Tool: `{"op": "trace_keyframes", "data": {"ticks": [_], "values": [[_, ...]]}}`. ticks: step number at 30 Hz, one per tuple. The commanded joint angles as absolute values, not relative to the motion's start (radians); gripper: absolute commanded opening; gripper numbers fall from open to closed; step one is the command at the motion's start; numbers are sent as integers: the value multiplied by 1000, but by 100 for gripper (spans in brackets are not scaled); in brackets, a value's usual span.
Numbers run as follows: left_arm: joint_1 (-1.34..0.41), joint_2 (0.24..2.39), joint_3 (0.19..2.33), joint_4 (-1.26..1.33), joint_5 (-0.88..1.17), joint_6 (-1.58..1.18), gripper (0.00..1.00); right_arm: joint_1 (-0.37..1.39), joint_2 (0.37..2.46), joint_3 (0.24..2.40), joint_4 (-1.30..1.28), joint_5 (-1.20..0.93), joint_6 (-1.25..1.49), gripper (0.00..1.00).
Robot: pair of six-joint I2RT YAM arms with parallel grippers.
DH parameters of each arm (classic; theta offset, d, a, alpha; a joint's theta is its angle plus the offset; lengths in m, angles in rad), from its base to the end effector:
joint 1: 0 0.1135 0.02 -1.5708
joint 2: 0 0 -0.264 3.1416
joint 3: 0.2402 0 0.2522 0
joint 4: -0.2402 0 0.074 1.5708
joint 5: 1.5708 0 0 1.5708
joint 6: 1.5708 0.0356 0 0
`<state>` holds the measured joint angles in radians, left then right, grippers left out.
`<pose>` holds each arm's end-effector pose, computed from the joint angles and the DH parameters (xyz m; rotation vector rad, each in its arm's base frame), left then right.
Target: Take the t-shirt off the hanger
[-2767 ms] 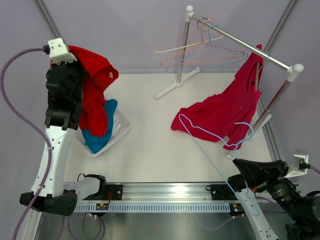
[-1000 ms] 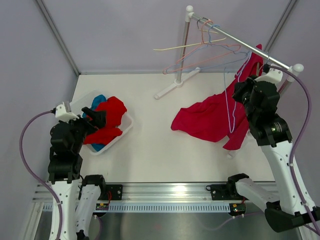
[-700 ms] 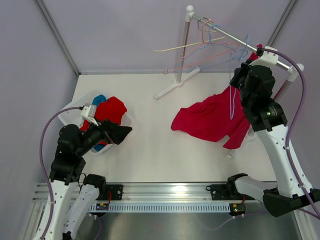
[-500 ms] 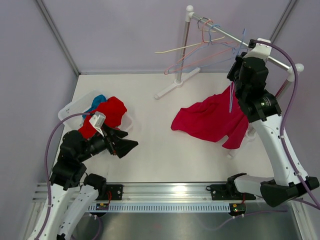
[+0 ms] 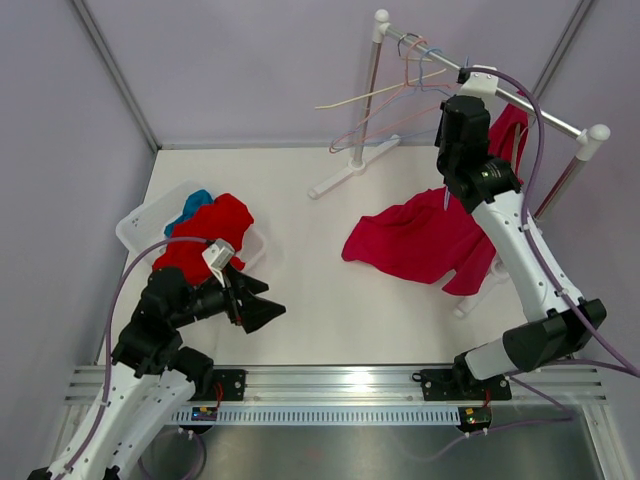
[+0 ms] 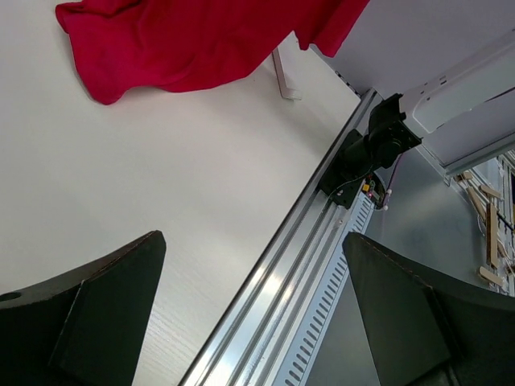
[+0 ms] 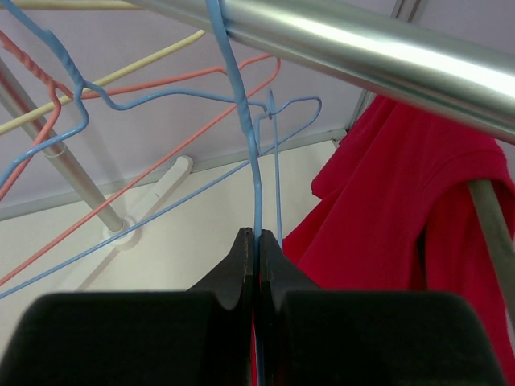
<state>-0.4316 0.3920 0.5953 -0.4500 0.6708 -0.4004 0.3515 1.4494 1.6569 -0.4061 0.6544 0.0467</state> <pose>0.0840 -0.0630 0.2977 0.5347 1.8535 -1.1799 0.3038 0.0883 0.4646 0.2056 1.7242 -0.2857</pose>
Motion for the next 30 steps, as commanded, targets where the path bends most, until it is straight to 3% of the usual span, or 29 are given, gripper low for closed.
{"op": "trace_keyframes", "data": {"ticks": [1,9,12,13,16,17,20,23,30], "values": [[-443,374,589,-402,703,-393,99,357,1494,1727,-342,751,8,0],[-446,374,583,-400,689,-397,99,379,1462,1635,-293,776,40,2],[-446,380,583,-400,689,-399,99,408,1437,1625,-281,796,41,23],[-446,382,583,-400,689,-399,99,417,1431,1624,-288,775,58,34],[-446,387,581,-402,684,-400,99,434,1399,1623,-313,747,90,48],[-446,388,581,-400,681,-400,99,448,1391,1621,-321,741,95,58],[-446,391,581,-400,678,-400,99,459,1352,1620,-359,671,141,73],[-446,393,583,-402,678,-400,99,469,1296,1600,-383,575,201,83],[-442,384,584,-402,672,-399,99,483,1033,1403,-400,323,351,90]]}}
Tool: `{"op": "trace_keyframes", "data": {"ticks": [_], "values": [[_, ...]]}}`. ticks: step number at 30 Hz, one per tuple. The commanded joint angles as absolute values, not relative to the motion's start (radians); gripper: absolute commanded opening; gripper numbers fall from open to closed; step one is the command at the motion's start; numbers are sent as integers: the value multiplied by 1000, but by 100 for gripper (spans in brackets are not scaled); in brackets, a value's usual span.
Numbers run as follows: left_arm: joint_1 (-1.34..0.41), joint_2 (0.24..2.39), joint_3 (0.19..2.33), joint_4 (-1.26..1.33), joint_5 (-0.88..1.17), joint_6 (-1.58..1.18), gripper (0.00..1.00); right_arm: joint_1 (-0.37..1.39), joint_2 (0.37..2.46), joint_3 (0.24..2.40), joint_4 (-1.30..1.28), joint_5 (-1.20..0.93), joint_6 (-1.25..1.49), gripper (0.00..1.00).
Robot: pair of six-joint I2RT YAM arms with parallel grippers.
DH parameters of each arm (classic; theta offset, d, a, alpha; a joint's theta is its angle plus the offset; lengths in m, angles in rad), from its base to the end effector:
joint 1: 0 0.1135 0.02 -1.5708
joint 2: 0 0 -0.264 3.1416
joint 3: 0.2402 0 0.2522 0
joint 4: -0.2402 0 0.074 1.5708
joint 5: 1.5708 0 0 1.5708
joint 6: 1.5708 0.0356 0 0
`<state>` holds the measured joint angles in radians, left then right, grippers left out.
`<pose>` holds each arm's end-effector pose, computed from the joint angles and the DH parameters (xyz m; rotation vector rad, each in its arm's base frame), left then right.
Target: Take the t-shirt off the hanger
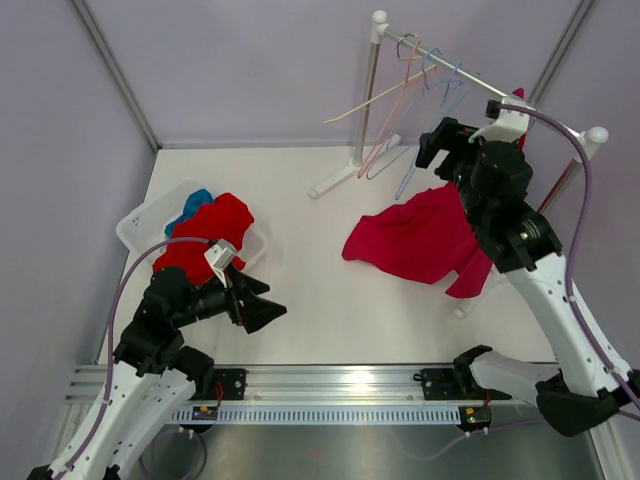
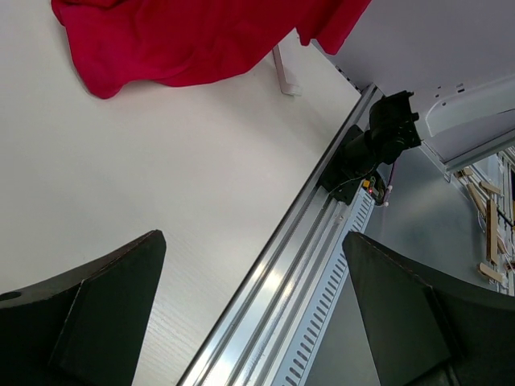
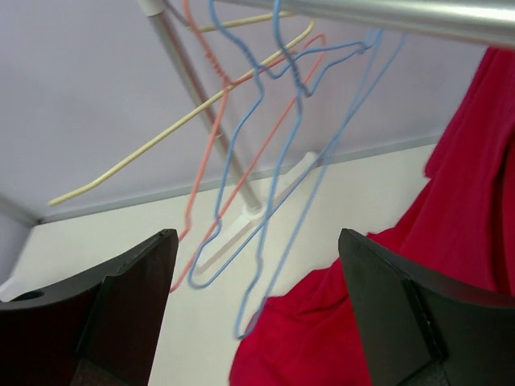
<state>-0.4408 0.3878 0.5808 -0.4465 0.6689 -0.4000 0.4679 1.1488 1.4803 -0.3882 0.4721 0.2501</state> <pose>0.0839 -0.0640 0.2936 0.5412 1.8601 -1.1844 0.2121 0.0891 0.4848 0.1857 1.6133 0.1691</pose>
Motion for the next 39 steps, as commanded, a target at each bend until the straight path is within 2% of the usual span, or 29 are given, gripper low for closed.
{"op": "trace_keyframes", "data": {"ticks": [1,4,6,8,17,30,39], "values": [[-440,374,586,-402,670,-399,99,483,993,1361,-393,299,371,91],[-440,345,591,-402,663,-399,99,483,801,1118,-310,230,445,92],[-437,330,592,-402,650,-399,99,483,645,1017,-272,158,488,100],[-436,316,594,-402,644,-397,99,483,515,903,-268,114,514,100],[-423,305,600,-402,615,-387,99,483,106,652,-337,15,612,99],[-422,261,607,-405,480,-368,99,483,-103,635,-472,-23,594,100],[-422,291,624,-405,460,-362,99,483,-104,646,-537,-89,574,99]]}}
